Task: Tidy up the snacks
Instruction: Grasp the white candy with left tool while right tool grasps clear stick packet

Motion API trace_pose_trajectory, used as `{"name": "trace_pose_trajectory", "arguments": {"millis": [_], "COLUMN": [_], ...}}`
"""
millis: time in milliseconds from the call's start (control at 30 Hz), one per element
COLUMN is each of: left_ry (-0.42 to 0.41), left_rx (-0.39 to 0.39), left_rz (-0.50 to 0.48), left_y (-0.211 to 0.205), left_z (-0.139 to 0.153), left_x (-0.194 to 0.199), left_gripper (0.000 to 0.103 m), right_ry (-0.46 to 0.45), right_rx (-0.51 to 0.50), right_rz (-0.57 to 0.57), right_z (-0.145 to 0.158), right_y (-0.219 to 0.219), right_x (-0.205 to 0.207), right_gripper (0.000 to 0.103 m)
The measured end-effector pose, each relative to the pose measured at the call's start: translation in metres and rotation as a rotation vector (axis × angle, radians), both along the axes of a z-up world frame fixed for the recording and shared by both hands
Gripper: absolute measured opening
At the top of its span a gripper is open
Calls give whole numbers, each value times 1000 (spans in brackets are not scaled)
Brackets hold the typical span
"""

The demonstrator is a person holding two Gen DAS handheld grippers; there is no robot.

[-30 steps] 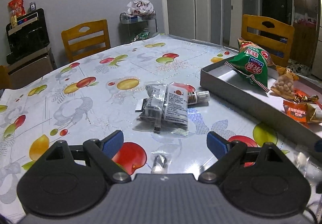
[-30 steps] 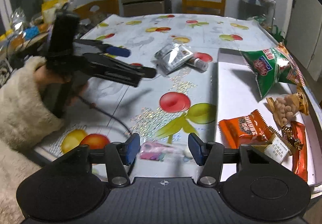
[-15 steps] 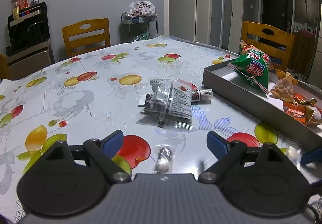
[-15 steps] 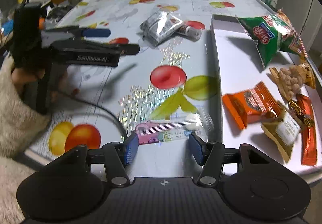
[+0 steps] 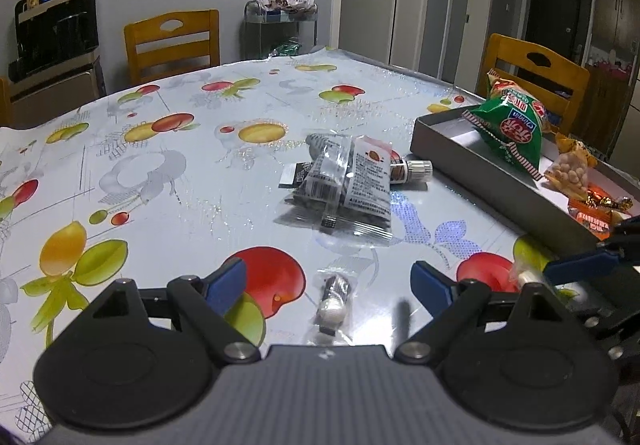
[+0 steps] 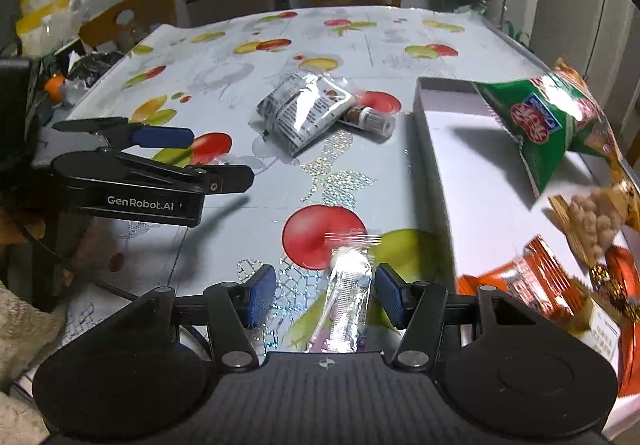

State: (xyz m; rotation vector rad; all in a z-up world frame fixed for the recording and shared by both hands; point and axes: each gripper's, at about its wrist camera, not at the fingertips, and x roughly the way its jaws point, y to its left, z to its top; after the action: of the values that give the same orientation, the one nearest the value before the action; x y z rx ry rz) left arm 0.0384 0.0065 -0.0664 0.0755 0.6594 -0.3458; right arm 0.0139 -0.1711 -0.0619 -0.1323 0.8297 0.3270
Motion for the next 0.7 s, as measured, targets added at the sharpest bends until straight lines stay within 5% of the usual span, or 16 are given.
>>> {"name": "trace_pose_trajectory", "arguments": {"millis": [267, 700], "left_ry": [0, -5], "left_rx": [89, 82], "left_rz": [-25, -56], "left_y": [-11, -11], "left_z": [-3, -2], "left_x": [-4, -9], "left_gripper": [73, 45], "right_ry": [-36, -52], "right_rx": [-46, -51], "right_rz": [5, -5], "right_z": [-3, -3], "right_y": [5, 1], "right_x": [0, -4], "right_gripper": [54, 43]}}
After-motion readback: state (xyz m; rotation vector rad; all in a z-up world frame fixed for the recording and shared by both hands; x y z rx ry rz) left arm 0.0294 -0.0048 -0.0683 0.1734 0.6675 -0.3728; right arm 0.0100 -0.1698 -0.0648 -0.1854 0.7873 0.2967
